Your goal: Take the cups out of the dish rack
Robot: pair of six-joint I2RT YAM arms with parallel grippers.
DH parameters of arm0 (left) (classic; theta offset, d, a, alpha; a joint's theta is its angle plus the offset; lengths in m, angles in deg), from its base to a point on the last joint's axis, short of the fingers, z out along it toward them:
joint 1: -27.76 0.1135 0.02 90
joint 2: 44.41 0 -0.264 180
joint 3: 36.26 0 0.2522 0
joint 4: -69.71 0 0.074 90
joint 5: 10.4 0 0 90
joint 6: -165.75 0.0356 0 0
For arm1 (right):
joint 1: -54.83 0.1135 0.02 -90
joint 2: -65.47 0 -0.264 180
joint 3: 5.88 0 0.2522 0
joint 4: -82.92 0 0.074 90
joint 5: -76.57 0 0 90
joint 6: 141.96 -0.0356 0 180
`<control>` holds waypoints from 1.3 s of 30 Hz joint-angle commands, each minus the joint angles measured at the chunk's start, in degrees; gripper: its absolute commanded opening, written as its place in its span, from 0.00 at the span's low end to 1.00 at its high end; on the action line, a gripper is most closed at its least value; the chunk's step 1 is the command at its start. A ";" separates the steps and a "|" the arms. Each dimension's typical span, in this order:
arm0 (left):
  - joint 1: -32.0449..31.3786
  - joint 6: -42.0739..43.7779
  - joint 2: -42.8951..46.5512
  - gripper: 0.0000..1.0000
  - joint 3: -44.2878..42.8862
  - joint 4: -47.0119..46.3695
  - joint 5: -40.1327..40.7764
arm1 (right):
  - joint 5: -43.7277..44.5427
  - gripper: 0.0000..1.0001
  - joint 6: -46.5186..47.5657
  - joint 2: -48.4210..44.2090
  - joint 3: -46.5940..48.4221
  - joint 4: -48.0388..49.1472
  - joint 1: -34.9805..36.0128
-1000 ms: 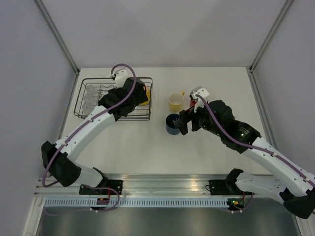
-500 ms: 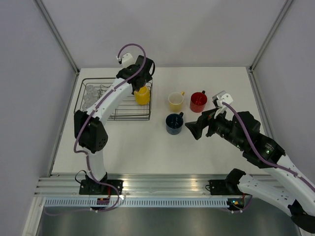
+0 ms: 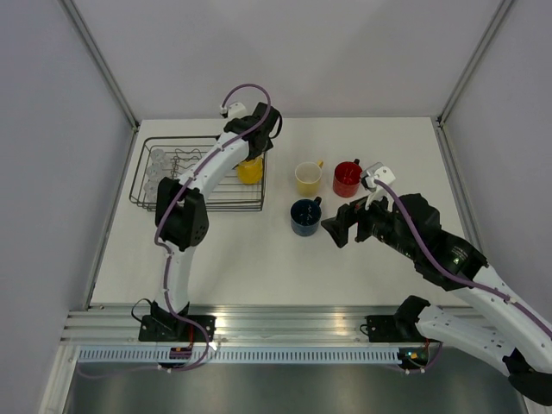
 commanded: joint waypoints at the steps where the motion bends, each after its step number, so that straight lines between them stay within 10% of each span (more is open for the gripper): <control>1: 0.56 -1.61 -1.67 1.00 -2.48 1.39 -0.07 | -0.65 0.98 0.18 -0.63 -0.46 1.21 -0.03; 25: 3.81 -1.26 -10.73 0.99 -2.92 1.13 -5.53 | -5.75 0.98 0.89 -1.25 -2.65 3.85 0.05; 31: 4.16 0.06 -10.03 0.72 -2.65 0.78 -5.44 | -6.10 0.98 1.06 -1.69 -2.66 3.85 -0.03; 37: 4.25 1.29 -4.41 0.08 0.16 0.33 -4.48 | -6.01 0.98 0.89 -2.13 -2.92 4.37 0.05; 39: 4.25 1.47 -0.91 0.02 1.39 0.25 -4.21 | -5.92 0.98 0.63 -2.30 -3.01 4.64 0.05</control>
